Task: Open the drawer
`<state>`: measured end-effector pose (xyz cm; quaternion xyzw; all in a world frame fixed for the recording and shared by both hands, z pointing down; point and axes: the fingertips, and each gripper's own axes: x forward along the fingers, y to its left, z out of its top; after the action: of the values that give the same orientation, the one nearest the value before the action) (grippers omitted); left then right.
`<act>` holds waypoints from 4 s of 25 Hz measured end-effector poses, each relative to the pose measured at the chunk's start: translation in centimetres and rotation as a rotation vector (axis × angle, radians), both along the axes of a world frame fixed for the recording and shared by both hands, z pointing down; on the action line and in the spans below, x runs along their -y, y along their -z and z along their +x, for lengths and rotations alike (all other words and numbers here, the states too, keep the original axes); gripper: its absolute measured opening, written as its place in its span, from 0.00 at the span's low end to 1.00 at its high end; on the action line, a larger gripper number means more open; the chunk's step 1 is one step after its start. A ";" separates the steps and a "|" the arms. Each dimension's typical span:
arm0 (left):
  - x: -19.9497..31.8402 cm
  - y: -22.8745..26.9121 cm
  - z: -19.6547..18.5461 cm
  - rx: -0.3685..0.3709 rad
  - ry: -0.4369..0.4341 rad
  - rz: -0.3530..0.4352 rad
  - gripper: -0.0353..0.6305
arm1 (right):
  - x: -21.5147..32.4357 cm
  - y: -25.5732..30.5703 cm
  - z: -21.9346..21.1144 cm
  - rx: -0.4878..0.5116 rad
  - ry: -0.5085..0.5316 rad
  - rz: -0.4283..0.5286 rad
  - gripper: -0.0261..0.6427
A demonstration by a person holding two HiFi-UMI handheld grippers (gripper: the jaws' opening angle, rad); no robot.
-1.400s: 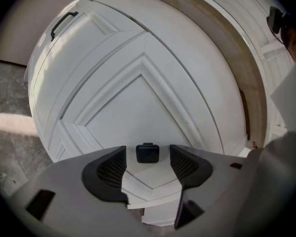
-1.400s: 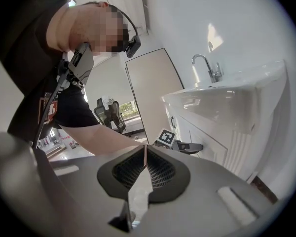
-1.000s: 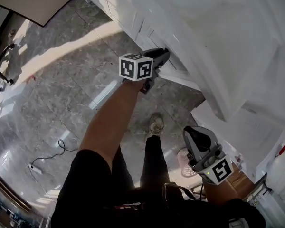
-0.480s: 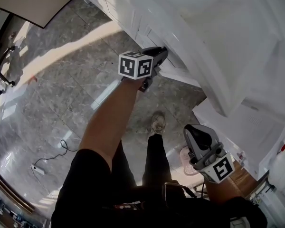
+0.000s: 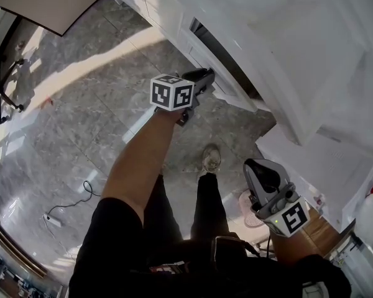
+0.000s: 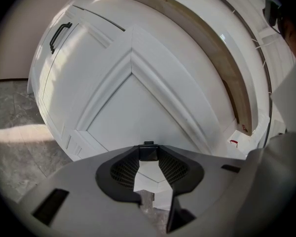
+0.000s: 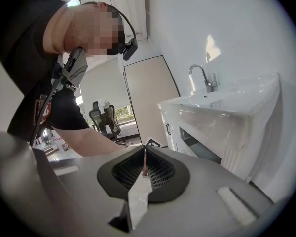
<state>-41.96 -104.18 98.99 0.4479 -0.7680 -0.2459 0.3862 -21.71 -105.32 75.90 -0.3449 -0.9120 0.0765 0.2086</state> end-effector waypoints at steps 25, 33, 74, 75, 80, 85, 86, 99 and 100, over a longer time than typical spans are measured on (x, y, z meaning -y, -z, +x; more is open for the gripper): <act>-5.3 -0.1 4.0 -0.013 0.002 -0.020 0.24 | -3.4 1.8 0.4 0.057 0.037 0.023 0.04; -6.4 0.1 4.9 -0.012 -0.001 -0.015 0.24 | -4.4 1.9 0.4 0.054 0.049 0.032 0.04; -12.4 0.2 9.7 -0.025 -0.009 0.022 0.24 | -10.9 2.6 1.0 0.071 0.112 0.046 0.04; -12.4 0.2 9.7 -0.026 -0.009 0.024 0.24 | -10.9 2.6 0.9 0.071 0.111 0.046 0.04; -12.3 0.1 9.7 -0.025 -0.012 0.026 0.24 | -10.8 2.5 1.0 0.075 0.112 0.045 0.04; -12.5 0.1 9.6 -0.039 -0.007 0.017 0.24 | -10.3 3.1 0.9 0.075 0.109 0.047 0.04; -12.4 0.1 9.6 -0.050 -0.002 0.020 0.24 | -10.0 3.1 0.9 0.075 0.107 0.049 0.04; -15.2 6.5 16.7 -0.114 -0.063 0.035 0.29 | -7.8 8.6 -0.2 0.117 0.044 0.075 0.04; -15.1 7.9 17.6 -0.112 -0.077 0.040 0.29 | -7.4 9.3 -0.2 0.112 0.037 0.078 0.04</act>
<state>-24.33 -89.11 91.14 0.4703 -0.7224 -0.2710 0.4284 -21.93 -97.95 66.55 -0.3571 -0.9179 0.0175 0.1720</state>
